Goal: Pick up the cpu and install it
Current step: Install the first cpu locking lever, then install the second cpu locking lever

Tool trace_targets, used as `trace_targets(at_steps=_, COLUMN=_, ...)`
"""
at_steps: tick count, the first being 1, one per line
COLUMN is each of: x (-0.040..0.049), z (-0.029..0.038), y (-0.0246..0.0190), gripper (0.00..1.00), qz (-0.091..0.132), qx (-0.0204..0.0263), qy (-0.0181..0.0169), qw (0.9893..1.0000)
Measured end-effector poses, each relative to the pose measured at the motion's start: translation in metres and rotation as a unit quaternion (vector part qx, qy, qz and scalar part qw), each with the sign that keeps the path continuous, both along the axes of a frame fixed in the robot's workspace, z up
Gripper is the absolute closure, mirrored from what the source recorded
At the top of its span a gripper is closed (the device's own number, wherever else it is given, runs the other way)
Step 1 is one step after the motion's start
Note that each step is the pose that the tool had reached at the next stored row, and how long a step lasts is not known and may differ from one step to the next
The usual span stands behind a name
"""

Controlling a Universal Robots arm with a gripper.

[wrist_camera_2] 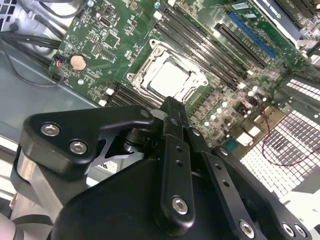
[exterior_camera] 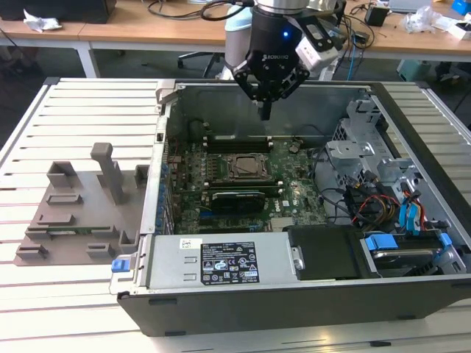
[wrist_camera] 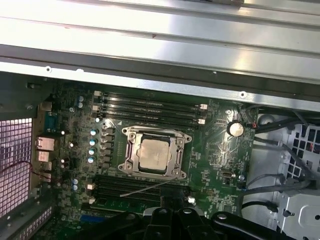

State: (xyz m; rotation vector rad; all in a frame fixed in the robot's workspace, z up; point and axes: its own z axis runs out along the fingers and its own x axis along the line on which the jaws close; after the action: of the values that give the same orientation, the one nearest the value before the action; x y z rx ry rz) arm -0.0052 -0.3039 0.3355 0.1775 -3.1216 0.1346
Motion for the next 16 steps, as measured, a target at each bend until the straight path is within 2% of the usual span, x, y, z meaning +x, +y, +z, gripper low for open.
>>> trace_targets(at_steps=3, x=0.0, z=0.0022, y=0.0, gripper=0.89, qz=0.0, qx=-0.0006, qy=-0.0001, qw=1.0)
trace_targets(at_steps=16, x=0.0, z=0.0027, y=0.0, gripper=0.89, qz=0.0, qx=-0.0007, qy=0.0, qw=1.0)
